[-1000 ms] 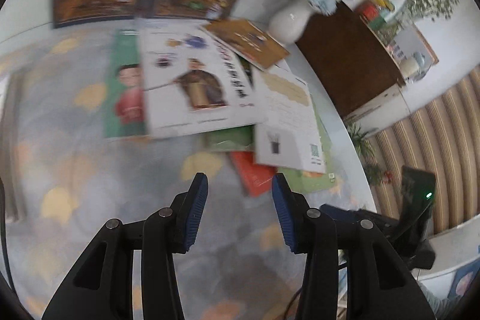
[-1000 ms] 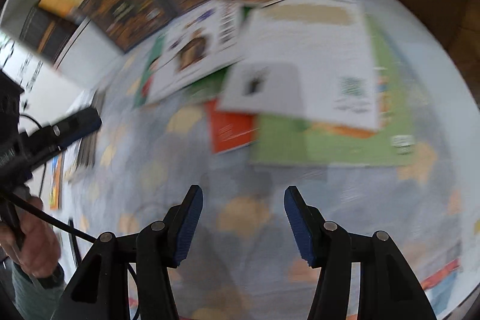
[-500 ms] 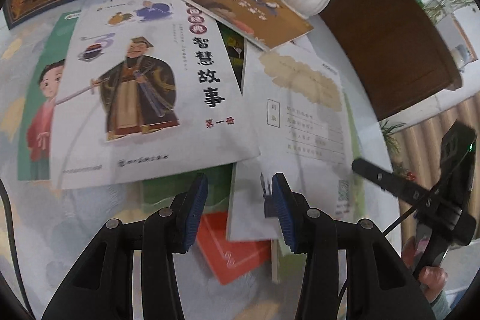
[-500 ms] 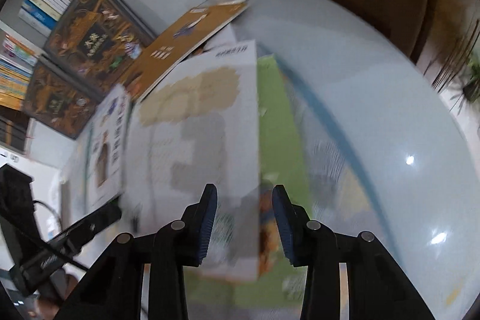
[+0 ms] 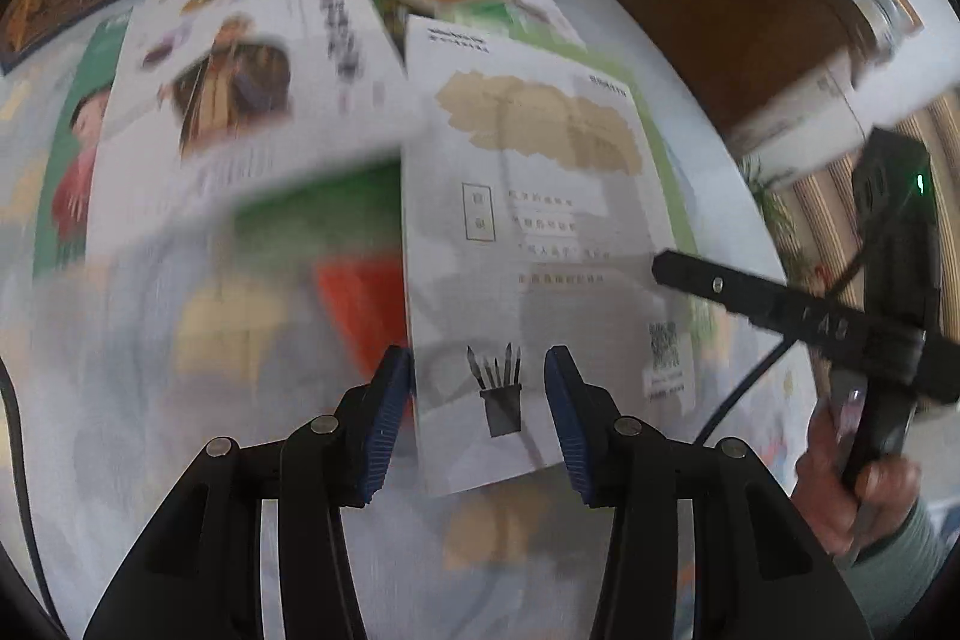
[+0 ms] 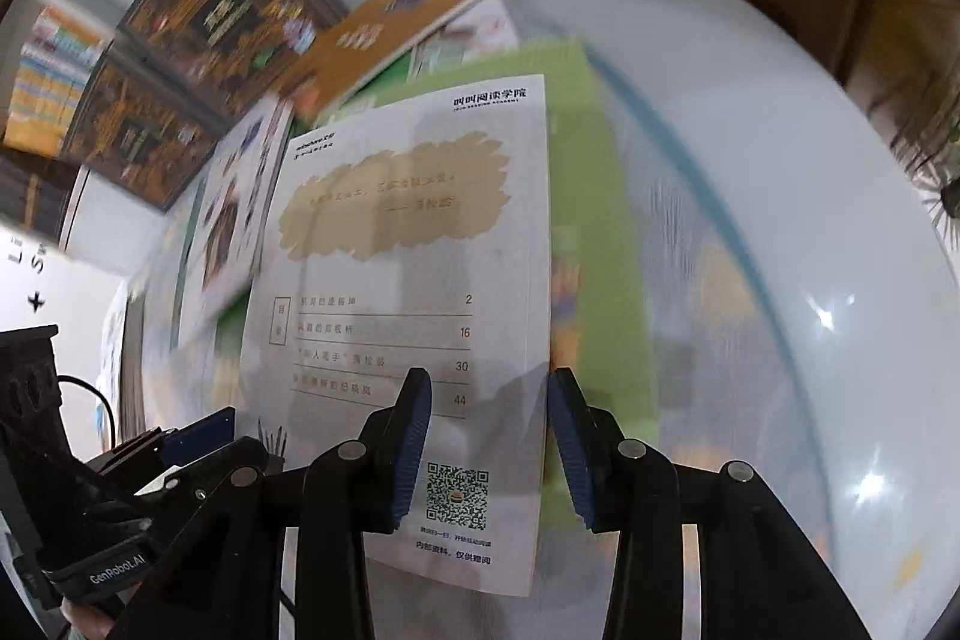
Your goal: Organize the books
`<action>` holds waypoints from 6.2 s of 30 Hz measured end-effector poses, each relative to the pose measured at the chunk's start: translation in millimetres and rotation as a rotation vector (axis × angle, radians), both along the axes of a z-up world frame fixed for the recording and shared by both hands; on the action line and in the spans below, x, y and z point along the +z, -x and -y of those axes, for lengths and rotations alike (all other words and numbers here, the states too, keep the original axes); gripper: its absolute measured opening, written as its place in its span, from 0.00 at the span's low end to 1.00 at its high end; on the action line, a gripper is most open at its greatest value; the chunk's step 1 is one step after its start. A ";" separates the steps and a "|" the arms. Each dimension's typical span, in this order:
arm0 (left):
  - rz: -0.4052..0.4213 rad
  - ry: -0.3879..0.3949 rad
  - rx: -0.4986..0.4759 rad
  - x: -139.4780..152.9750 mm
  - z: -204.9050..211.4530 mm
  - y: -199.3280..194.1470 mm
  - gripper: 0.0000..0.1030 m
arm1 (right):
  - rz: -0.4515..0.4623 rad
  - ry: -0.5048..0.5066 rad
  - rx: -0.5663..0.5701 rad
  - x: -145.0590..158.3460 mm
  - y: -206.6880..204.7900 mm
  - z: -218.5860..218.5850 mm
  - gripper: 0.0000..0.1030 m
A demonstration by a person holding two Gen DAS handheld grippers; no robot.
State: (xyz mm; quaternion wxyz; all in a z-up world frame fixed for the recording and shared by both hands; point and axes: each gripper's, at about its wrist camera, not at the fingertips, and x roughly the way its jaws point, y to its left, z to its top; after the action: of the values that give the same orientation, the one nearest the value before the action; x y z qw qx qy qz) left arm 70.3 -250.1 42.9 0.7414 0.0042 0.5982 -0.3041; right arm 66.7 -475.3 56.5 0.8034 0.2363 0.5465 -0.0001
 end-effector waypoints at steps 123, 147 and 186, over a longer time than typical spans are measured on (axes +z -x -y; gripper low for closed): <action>0.043 0.343 0.356 42.8 -287.6 58.9 0.16 | 0.222 -0.002 0.470 60.3 68.6 -305.0 0.26; 0.194 0.321 0.784 28.2 -448.5 -41.3 0.16 | 0.257 -0.025 0.809 55.2 -116.9 -500.6 0.28; 0.109 0.177 0.378 38.9 -279.9 -62.9 0.28 | 0.017 -0.108 0.325 -2.5 -72.0 -273.4 0.43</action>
State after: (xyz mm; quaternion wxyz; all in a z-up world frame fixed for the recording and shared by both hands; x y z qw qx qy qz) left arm 133.2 29.8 81.8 0.8138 -0.1567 0.5185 -0.2105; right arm 138.6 -201.9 53.9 0.7836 0.1874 0.5700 0.1610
